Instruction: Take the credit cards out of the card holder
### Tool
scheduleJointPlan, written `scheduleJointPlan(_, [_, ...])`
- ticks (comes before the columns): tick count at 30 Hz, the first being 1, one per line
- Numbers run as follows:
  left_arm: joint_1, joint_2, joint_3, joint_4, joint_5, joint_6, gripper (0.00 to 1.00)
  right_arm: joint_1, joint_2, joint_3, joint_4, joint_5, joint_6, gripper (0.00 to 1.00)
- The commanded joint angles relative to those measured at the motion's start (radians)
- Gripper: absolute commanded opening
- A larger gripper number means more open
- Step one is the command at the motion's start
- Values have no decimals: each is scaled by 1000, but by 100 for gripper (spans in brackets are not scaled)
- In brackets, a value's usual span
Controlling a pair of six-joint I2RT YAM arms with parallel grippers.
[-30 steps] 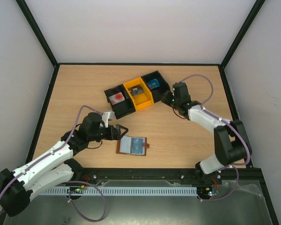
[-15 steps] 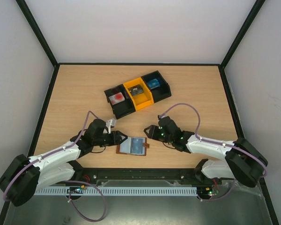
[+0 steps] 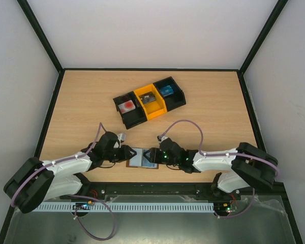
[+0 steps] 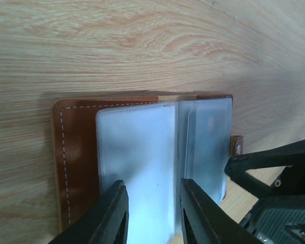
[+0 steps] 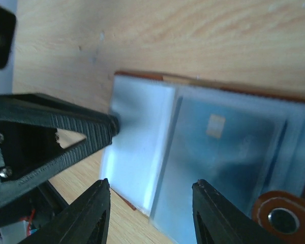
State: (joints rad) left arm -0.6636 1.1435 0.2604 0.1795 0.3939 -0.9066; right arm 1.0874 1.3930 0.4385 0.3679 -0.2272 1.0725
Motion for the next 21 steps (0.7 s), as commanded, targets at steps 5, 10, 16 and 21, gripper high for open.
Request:
scheduleJointPlan(5, [-27,46,-28,59,24,-35,22,49,61,57,-80,96,-18,42])
scheduleJointPlan(10, [-40,37,-46,80,23,-62,22,48,5,30,-188,193,-32,41])
scheduleJointPlan(16, [-49,24,-46,77,34,-75,22,48,-37,-19,-215,234,-22,39])
scheduleJointPlan(21, [-55,-1,-52,86,42,-97,21,49,-46,-33,-194,234,-18,34])
